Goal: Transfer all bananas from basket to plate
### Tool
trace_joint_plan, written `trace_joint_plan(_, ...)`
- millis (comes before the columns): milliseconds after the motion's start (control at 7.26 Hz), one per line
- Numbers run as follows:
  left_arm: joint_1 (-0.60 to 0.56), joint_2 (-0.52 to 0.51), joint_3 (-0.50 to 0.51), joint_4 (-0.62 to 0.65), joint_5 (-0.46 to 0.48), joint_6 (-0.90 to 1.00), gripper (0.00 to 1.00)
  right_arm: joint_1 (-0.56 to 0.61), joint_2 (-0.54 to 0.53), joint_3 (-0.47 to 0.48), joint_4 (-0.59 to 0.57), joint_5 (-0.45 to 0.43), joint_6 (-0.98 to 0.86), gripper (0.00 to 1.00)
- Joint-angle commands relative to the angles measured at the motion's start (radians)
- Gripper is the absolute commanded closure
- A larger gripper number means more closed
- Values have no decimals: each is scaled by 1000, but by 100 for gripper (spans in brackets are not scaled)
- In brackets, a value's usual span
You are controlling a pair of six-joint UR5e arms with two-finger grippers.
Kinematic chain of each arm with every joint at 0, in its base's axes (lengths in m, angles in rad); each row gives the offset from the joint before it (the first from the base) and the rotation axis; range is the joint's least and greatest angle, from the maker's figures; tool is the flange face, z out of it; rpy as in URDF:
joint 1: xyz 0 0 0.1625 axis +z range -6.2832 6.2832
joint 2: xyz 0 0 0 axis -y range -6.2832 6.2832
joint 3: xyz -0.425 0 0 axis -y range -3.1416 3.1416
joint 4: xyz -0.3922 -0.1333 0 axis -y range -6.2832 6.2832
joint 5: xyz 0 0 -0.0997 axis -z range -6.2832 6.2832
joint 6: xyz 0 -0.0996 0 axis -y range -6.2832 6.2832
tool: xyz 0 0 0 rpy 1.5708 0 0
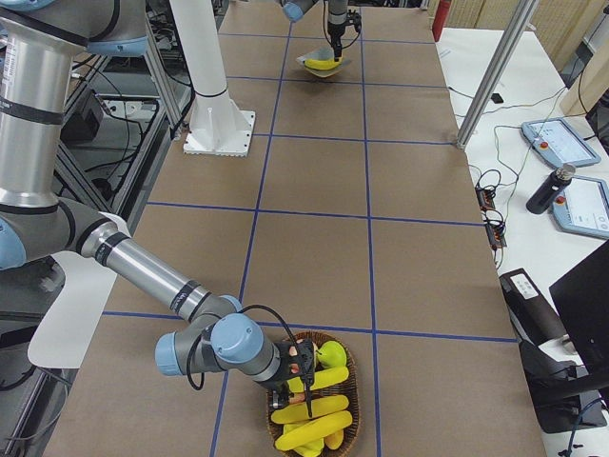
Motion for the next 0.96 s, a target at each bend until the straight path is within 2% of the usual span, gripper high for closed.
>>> trace_joint_plan(0,1,-9,2,-3,0,-3,0,0,0,100,-8,0,39,100)
trace_joint_plan(276,0,-85,14,-9,-8,-31,0,-30,58,141,-3,55,219,100)
trace_joint_plan(413,0,-118,48,-103,-9,-82,0,-84,113,148,-3,112,311,100)
trace_joint_plan(689,6,-121,124,-452,-17,-288,0,-260,204,232,6,105,576,100)
trace_joint_plan(827,18,-136,164,-607,-72,-357,0,-329,281,238,6,103,671,100)
